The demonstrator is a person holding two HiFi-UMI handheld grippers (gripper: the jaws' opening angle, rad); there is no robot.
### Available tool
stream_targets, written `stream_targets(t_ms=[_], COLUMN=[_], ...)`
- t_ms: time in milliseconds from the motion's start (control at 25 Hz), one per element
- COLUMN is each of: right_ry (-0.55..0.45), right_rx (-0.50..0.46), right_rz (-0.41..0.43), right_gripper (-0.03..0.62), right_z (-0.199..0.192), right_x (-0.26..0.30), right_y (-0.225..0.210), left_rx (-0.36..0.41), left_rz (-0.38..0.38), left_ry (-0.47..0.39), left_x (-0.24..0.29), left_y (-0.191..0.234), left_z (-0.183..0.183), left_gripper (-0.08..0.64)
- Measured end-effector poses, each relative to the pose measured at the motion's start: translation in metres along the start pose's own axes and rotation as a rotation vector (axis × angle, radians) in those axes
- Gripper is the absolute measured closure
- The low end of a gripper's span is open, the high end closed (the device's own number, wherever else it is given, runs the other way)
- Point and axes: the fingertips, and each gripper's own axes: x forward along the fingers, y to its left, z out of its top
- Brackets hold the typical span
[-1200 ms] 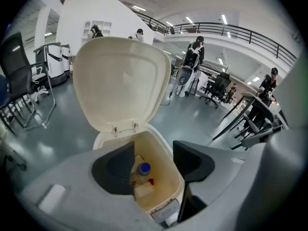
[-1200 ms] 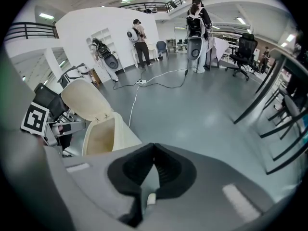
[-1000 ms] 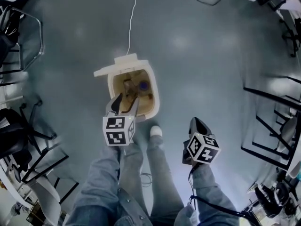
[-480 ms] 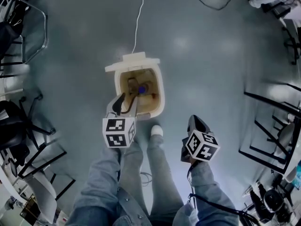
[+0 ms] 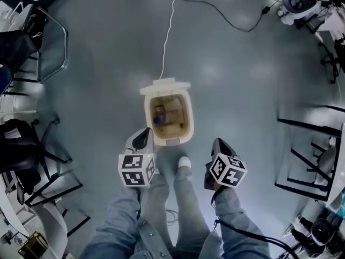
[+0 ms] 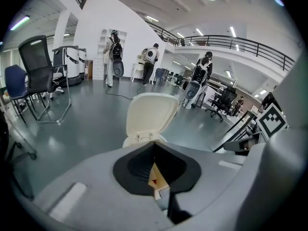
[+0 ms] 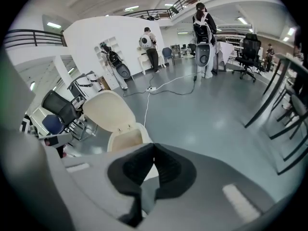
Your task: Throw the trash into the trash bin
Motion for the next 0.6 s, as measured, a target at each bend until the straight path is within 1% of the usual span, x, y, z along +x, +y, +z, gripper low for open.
stream_targets(t_ms=[160,320,440,520,600], right_ry=[-0.058,-0.11,-0.167,-0.213,-0.258], right_rx=[-0.01,-0.038,-0.112,-0.174,-0.228], right_rz=[0.034,0.062,0.075,0.086,0.089], right_gripper=[0.589,0.589,0.589,0.589,0.589], right_z=[0.023,0.045,0.066,0.084,0.102], right_x=[-0.037,-0.081,-0.12,-0.15,-0.181], right_y=[0.03,0.053,0.073,0.088,0.098], left_rx=[0.011,0.045,0.048,0.031,0.006], left_rz=[-0.005,0.009,0.023,0.041,0.066], left_ry=[-0.021,-0.064,-0.106,-0.143,-0.197], left_x=[-0.043,-0.094,-0.133,-0.164,-0.196], left_y=[-0.006,-0.019,-0.022,-0.019,-0.016], left_z=[0.024,0.058,0.085,0.103,0.122], left_gripper=[0.551,0.551,0.551,0.551,0.551])
